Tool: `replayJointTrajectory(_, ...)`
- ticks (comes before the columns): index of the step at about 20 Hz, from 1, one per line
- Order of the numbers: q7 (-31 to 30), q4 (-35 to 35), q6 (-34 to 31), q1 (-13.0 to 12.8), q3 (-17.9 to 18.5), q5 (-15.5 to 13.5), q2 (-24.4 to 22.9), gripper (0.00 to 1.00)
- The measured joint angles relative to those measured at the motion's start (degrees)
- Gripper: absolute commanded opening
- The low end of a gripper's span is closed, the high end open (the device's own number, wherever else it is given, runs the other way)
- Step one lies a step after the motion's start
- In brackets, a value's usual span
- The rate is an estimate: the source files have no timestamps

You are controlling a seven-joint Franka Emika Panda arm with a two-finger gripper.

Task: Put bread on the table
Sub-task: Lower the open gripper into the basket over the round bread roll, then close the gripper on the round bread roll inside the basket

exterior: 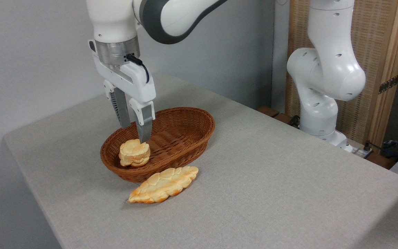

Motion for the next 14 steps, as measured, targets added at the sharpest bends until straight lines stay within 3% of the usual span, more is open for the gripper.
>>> replayJointTrajectory(6, -0.05, -0.67, 2.16, -3.21, -0.02, 0.0, 2.04, 1.0)
replayJointTrajectory(14, -0.03, -0.74, 5.28, -4.27, -0.02, 0.0, 5.69, 1.0)
